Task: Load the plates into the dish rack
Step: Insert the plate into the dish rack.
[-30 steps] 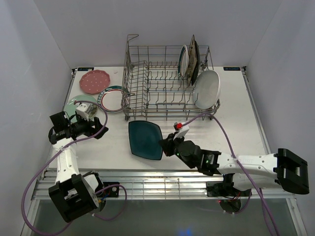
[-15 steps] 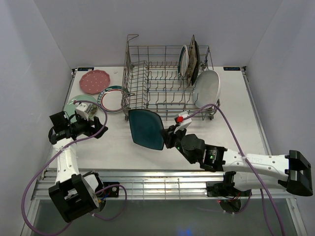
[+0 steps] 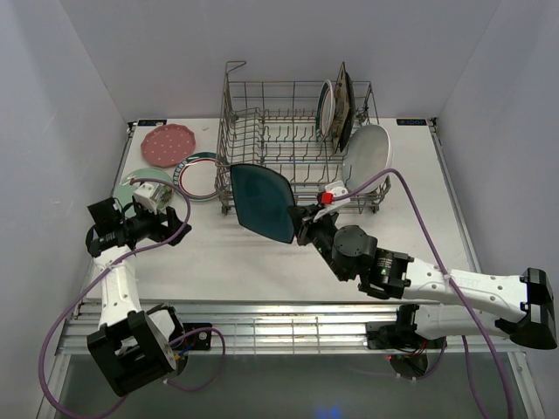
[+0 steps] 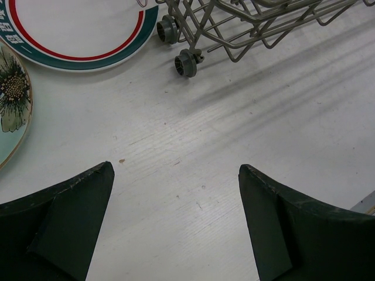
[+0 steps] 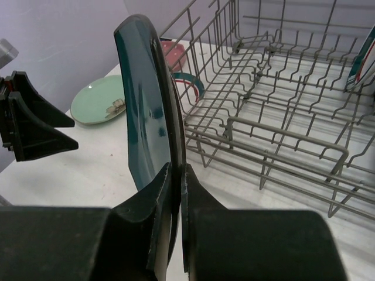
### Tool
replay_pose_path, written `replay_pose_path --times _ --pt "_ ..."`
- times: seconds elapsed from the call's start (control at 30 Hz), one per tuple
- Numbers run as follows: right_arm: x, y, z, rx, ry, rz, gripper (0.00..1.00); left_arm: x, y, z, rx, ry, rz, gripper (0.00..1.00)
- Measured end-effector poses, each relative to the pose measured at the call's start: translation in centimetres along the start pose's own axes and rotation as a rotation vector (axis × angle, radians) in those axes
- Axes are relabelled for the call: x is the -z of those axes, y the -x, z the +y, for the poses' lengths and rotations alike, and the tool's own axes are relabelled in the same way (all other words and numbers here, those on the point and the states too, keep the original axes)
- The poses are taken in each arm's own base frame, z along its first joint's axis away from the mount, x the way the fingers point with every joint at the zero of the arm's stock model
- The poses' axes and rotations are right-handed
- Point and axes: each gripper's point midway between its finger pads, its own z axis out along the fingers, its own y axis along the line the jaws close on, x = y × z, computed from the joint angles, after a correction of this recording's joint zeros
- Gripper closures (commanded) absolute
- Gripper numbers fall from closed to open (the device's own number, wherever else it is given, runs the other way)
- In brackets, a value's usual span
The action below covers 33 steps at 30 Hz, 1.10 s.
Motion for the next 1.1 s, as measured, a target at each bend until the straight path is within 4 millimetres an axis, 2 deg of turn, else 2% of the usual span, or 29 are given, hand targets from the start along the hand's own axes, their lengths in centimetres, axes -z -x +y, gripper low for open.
replay_pose_path --times 0.33,0.47,0.63,0.87,1.1 --pt "-0.6 7.0 -0.7 0.050 -0.093 -0.149 0.92 0.1 0.0 0.0 0.000 0.005 -0.001 0.02" --pt "-1.3 8.5 -1.3 0.088 -0.158 -0.190 0.92 0.1 -0.1 0.0 -0.004 0.008 -0.004 0.02" --pt "-3.1 9.0 -2.2 0.167 -0.242 -0.199 0.92 0.0 -0.2 0.0 -0.004 0.009 -0.003 0.02" --pt "-5.9 10.4 -6.0 0.223 -0.373 -0.220 0.92 0.1 -0.1 0.0 -0.010 0.012 -0.007 0.02" --pt "-10.1 11.4 -10.9 0.246 -0.512 -0.237 0.92 0.1 -0.1 0.0 -0.012 0.012 -0.008 0.02"
